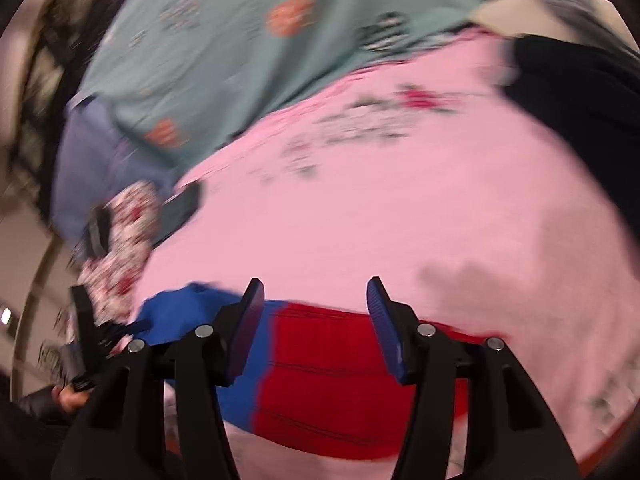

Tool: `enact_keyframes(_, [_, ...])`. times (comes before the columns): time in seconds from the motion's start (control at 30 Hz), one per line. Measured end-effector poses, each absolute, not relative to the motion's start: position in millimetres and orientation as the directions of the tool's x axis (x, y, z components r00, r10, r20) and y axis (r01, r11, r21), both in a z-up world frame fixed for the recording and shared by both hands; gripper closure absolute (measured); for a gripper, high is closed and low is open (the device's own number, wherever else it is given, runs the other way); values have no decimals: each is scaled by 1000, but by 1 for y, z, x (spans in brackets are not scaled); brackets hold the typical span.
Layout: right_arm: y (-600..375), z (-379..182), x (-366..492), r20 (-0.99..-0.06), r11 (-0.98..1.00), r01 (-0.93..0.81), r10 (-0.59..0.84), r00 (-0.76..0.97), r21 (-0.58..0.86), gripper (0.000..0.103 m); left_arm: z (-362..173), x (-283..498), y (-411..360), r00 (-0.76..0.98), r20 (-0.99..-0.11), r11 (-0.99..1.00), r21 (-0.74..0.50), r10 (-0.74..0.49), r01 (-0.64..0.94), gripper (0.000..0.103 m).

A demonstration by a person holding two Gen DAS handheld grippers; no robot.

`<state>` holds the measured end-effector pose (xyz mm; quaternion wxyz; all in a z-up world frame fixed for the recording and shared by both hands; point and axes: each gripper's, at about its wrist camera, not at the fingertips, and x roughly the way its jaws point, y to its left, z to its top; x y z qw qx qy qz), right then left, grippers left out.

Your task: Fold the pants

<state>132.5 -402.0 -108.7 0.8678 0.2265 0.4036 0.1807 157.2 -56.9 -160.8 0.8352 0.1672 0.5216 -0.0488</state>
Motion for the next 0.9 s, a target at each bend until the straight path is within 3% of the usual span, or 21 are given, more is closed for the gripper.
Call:
enact_keyframes(0.1, [-319,-101,171,-582,766,-332,637,505,551,49,-169,164,-17,445,-885,944,256,141,210,15])
enact_keyframes(0.2, [-258,-109,209,-537,652,-433,758,369,623,49,-179,170,12,424,-895,956,234,140,179,15])
enact_keyframes(0.27, [-223,-121,233,-555,619,-473,781,286,627,49,-184,173,27,416,-900,962,217,130,167,15])
enact_keyframes(0.47, [-149,-172,283,-713,586,-588,701,23,557,49,-200,179,49,404,-911,960,178,77,218,15])
enact_keyframes(0.63, [-127,-200,288,-799,555,-647,584,-143,522,49,-209,186,57,404,-915,958,116,1,260,9])
enact_keyframes(0.73, [-124,-203,288,-791,517,-639,556,-256,570,49,-213,190,61,401,-915,960,82,-34,269,6])
enact_keyframes(0.9, [-125,-206,290,-703,442,-566,580,-412,696,46,-217,193,63,391,-918,958,56,-61,280,4])
